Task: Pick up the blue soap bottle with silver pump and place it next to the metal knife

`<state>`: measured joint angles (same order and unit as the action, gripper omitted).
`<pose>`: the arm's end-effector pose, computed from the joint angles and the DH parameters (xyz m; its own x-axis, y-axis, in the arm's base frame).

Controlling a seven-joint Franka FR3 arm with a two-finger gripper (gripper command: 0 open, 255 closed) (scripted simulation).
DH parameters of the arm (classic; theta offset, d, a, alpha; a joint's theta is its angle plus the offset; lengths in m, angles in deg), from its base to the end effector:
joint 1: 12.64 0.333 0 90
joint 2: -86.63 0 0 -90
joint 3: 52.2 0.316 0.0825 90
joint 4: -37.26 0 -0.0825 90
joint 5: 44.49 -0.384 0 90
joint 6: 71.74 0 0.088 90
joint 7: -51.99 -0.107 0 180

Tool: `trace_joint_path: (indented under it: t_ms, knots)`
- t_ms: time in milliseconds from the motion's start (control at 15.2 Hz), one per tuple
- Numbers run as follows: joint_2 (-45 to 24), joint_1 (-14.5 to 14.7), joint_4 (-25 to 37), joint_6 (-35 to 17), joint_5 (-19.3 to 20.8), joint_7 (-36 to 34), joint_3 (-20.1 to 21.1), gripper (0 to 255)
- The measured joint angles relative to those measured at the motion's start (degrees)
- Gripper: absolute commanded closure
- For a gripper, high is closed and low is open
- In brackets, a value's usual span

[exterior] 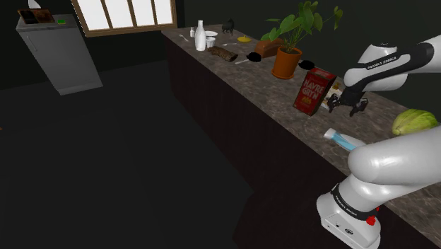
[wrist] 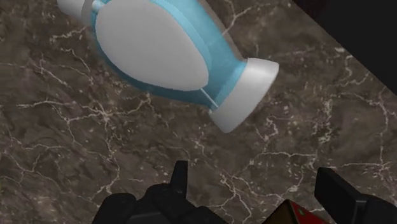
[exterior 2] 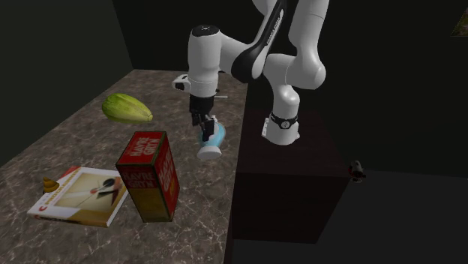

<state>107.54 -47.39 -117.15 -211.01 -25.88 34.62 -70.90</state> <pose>0.2414 -0.3169 0.3484 0.5545 -0.8245 0.1133 -0.8321 -0.5476 0.0878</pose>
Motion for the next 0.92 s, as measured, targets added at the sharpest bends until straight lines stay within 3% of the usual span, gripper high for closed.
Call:
trace_joint_path:
  t_ms: [396, 924]
  knots:
    - [7.23, -2.85, -9.1, 0.36, 6.77, 18.82, -6.69, 0]
    - [12.93, -9.35, -12.64, 4.67, 18.32, 47.92, -18.11, 0]
